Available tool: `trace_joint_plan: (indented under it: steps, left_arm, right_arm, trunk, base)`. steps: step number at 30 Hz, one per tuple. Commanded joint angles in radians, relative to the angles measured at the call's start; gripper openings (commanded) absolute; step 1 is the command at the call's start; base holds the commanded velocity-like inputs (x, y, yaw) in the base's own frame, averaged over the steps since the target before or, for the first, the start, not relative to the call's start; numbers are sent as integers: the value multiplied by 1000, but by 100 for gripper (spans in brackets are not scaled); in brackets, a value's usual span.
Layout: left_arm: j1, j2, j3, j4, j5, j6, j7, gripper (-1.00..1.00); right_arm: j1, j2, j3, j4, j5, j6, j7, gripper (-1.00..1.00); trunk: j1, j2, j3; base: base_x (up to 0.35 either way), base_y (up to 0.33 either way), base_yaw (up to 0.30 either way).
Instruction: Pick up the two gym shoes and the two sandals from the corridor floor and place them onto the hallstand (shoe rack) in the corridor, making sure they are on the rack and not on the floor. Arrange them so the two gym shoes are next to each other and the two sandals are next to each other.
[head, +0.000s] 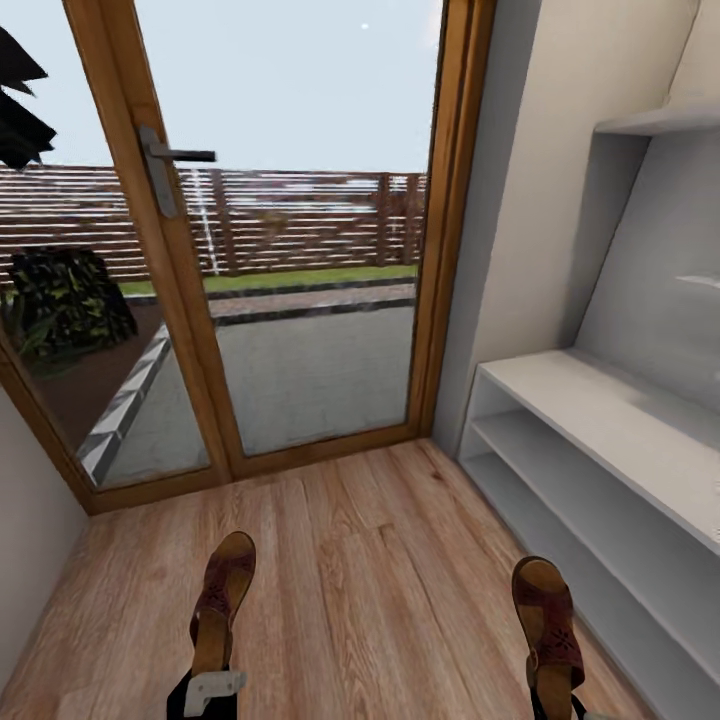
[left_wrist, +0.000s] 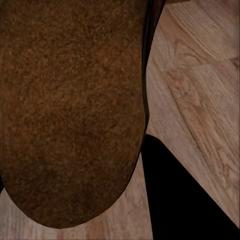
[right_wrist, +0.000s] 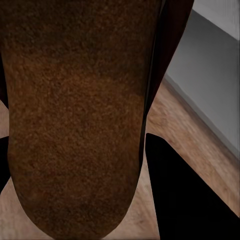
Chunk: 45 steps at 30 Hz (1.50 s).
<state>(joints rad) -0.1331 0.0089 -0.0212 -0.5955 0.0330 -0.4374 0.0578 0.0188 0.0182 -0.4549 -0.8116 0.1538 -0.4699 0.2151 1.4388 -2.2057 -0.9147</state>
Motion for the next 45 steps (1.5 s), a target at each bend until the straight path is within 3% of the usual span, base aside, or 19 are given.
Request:
trace_joint_plan:
  steps: [1,12,31,45]
  left_arm:
    - [0,0,-2,0,-1,-2,4,-100]
    - [0,1,-2,0,3,-3,4,-100]
    - [0,4,-1,0,6,-3,4,-100]
    - [0,3,-1,0,5,-3,4,-100]
  right_arm:
    - [0,2,-7,-3,7,-1,8,-100]
    - [0,2,-7,-4,7,-1,7,-100]
    - [0,2,-7,-2,7,-1,9,-100]
    - [0,2,-7,2,7,-1,9,-100]
  trunk:
    - [0,0,-1]
    - [0,0,-1]
    - [0,0,-1]
    - [0,0,-1]
  base:
    - [179,270,-299]
    - [180,276,-300]
    - [6,290,-300]
    - [0,36,-300]
